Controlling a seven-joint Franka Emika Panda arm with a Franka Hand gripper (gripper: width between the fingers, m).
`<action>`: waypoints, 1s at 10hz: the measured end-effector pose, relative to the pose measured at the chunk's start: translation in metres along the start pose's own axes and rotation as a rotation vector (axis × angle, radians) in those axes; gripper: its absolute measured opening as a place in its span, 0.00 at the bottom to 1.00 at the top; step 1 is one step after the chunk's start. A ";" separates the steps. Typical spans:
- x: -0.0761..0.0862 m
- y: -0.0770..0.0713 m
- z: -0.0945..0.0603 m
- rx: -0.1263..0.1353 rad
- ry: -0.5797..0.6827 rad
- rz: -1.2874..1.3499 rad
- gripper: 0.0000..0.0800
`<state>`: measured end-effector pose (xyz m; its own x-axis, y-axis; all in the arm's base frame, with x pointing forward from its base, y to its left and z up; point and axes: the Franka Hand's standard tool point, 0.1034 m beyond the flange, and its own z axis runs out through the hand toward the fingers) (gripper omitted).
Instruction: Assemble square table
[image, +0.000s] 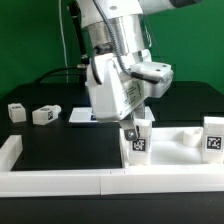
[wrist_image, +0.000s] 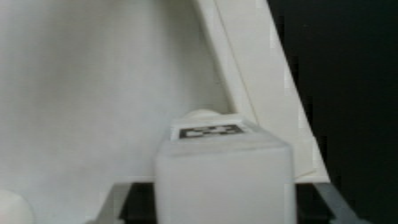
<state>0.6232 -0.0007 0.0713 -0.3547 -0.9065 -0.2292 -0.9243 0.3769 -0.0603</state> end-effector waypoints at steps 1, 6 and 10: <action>0.001 0.000 -0.001 -0.009 0.017 0.016 0.37; -0.002 0.003 -0.004 -0.008 0.013 -0.003 0.74; -0.034 0.021 -0.036 -0.001 -0.024 -0.038 0.81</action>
Offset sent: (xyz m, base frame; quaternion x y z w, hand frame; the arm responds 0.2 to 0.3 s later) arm 0.0000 0.0000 0.0000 0.0000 0.0000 0.0000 1.0000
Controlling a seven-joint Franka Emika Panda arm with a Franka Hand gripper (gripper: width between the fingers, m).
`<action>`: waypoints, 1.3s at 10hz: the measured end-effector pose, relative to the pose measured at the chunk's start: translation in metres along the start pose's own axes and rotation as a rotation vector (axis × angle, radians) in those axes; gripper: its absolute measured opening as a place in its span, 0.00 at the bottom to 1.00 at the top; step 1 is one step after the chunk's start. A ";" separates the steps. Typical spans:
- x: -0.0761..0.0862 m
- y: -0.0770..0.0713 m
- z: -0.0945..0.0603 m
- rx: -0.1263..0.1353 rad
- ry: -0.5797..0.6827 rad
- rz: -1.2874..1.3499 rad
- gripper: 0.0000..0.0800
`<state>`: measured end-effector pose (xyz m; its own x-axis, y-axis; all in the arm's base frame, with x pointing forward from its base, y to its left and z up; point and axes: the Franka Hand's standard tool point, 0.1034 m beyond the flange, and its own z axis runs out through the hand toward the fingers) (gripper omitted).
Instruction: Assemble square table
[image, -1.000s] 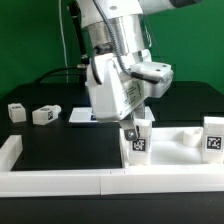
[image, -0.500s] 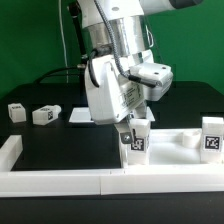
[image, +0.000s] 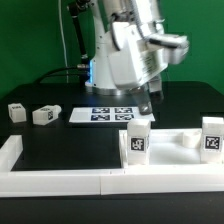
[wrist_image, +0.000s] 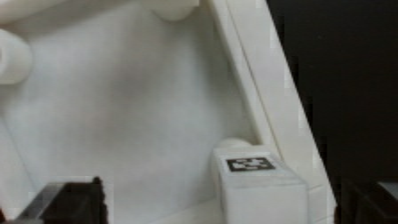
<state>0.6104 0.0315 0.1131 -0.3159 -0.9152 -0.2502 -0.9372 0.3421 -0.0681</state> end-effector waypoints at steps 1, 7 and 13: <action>0.002 0.000 0.002 -0.002 0.002 -0.002 0.81; 0.001 0.002 0.003 -0.001 0.003 -0.006 0.81; 0.006 0.070 0.016 -0.031 0.025 -0.123 0.81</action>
Offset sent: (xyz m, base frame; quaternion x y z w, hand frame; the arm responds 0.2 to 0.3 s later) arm 0.0000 0.0000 0.0000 0.0000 0.0000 0.0000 1.0000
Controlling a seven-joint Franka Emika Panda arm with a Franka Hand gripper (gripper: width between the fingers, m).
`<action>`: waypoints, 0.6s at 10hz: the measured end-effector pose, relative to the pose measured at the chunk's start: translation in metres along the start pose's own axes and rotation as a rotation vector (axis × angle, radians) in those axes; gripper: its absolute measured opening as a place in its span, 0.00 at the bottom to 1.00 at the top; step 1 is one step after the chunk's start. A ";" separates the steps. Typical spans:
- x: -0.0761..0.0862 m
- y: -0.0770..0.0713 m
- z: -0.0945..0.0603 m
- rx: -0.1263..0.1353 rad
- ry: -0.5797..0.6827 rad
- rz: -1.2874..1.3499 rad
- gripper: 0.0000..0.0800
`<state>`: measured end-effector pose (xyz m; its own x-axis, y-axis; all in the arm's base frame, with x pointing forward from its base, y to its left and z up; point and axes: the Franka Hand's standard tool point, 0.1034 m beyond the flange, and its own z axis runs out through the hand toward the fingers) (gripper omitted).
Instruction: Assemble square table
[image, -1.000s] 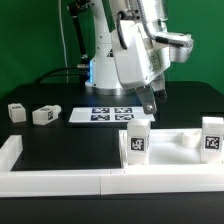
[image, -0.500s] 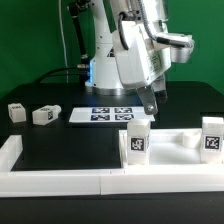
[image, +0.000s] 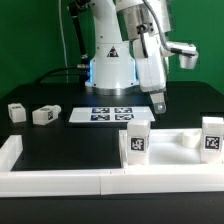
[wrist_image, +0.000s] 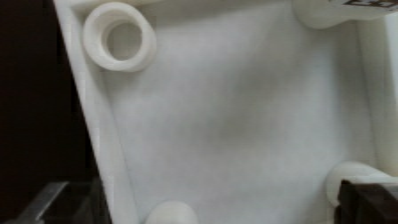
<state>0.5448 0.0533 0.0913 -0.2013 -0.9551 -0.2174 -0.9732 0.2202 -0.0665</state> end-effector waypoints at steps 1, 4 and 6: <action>0.000 0.000 0.000 0.000 0.000 0.000 0.81; 0.008 0.010 0.009 -0.023 0.010 -0.099 0.81; 0.020 0.029 0.027 -0.070 0.021 -0.177 0.81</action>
Offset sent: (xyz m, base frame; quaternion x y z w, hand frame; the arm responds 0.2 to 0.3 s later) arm -0.0189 -0.0041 -0.0207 -0.0273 -0.0041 -0.0839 0.9961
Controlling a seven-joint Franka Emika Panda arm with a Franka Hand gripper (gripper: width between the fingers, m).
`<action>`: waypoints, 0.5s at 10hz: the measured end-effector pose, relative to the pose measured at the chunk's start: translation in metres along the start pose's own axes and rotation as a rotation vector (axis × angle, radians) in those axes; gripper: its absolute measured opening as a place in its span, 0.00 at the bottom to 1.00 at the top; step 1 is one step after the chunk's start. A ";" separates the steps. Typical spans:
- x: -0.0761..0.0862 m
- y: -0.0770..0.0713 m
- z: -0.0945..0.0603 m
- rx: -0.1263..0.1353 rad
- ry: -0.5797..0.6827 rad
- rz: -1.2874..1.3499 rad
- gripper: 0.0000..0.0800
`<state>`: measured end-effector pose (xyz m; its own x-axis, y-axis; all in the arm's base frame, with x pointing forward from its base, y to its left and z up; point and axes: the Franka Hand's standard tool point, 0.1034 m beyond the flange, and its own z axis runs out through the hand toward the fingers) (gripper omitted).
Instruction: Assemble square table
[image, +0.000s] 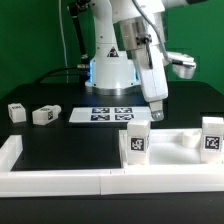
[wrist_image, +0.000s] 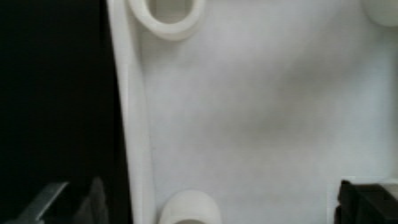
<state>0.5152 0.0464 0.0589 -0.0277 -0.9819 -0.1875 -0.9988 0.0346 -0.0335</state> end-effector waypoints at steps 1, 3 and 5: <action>0.003 0.009 0.016 -0.028 0.012 -0.001 0.81; 0.003 0.016 0.038 -0.051 0.038 0.013 0.81; -0.010 0.015 0.052 -0.022 0.078 0.070 0.81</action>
Offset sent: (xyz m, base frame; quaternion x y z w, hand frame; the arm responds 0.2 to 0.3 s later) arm 0.0059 0.0177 -0.0255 0.0029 0.0599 0.0455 0.9972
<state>0.5028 0.0660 0.0095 -0.0995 -0.9888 -0.1112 -0.9950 0.1003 -0.0016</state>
